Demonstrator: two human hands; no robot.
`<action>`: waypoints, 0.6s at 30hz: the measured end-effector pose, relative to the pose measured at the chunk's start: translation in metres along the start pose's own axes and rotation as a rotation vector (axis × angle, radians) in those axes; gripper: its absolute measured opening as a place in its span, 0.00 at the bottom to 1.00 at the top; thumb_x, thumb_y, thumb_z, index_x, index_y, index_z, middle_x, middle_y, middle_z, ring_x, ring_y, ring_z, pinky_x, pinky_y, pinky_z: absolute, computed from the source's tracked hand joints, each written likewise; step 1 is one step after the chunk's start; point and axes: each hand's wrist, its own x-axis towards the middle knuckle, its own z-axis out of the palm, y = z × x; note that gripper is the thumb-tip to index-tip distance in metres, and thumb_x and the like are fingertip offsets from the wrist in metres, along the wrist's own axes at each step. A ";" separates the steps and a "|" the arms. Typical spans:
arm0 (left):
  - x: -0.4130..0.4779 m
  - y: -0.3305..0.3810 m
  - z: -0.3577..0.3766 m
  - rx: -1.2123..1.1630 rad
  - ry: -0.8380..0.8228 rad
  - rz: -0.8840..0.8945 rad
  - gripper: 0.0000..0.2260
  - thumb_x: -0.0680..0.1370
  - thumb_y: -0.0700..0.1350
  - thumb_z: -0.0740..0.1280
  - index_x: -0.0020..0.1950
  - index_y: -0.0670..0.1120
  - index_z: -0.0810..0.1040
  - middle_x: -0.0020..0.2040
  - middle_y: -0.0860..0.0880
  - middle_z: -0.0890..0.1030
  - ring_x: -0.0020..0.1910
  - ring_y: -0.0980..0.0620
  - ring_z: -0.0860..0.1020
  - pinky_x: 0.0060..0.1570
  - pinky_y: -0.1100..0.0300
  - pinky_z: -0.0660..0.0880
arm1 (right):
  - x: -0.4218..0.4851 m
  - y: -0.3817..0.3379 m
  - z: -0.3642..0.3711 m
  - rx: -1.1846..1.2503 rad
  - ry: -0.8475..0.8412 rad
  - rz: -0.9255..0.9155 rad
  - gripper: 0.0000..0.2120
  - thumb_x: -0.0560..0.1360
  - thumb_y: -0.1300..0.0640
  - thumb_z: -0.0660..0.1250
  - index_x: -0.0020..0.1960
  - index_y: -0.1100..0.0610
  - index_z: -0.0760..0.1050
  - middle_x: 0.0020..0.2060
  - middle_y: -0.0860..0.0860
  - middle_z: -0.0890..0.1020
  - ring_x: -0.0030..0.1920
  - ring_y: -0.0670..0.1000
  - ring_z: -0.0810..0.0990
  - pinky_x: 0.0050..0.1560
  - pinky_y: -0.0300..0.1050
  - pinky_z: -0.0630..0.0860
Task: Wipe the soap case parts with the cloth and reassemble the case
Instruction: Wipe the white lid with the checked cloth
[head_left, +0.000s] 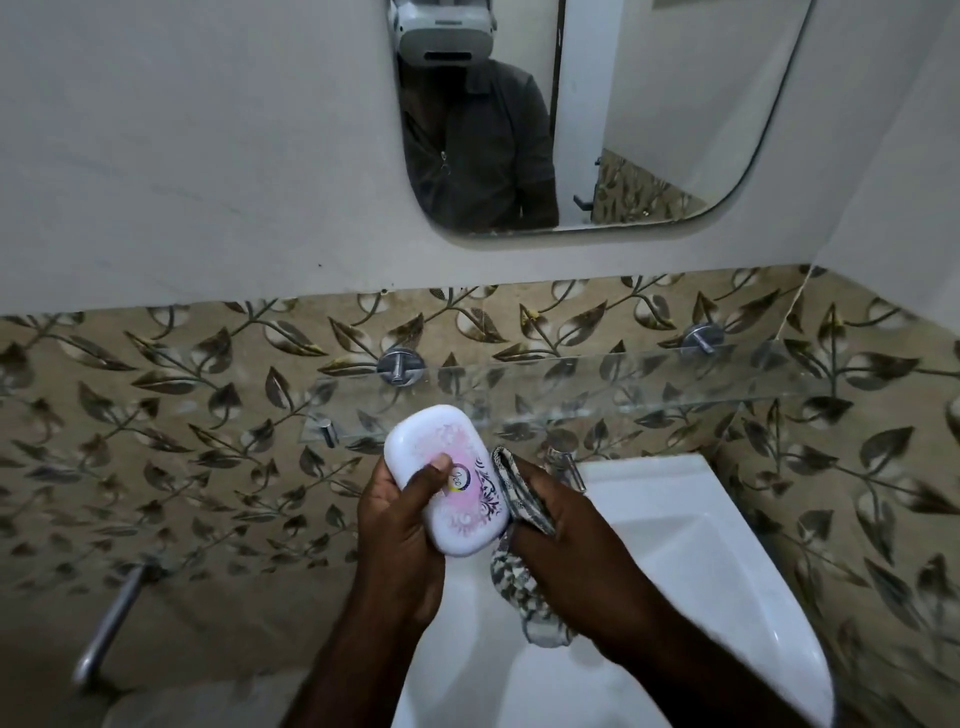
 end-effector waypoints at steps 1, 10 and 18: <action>0.000 -0.003 0.000 -0.028 0.016 -0.020 0.16 0.73 0.40 0.65 0.61 0.41 0.76 0.50 0.42 0.83 0.42 0.49 0.83 0.39 0.54 0.82 | 0.000 -0.001 -0.002 0.011 -0.005 0.014 0.27 0.76 0.73 0.59 0.61 0.44 0.75 0.54 0.42 0.84 0.56 0.43 0.82 0.52 0.34 0.76; -0.002 -0.019 -0.001 -0.106 0.017 -0.144 0.25 0.73 0.51 0.68 0.67 0.42 0.74 0.57 0.38 0.81 0.50 0.45 0.83 0.44 0.51 0.81 | 0.000 0.003 -0.003 0.095 -0.036 0.182 0.15 0.75 0.66 0.66 0.58 0.51 0.80 0.49 0.47 0.86 0.47 0.43 0.83 0.50 0.41 0.76; -0.001 -0.023 0.021 0.109 0.072 0.205 0.23 0.74 0.60 0.67 0.66 0.75 0.63 0.71 0.46 0.71 0.67 0.40 0.73 0.61 0.39 0.74 | 0.000 0.001 -0.002 0.133 -0.021 0.218 0.12 0.73 0.62 0.67 0.55 0.52 0.80 0.48 0.51 0.86 0.49 0.51 0.85 0.52 0.49 0.80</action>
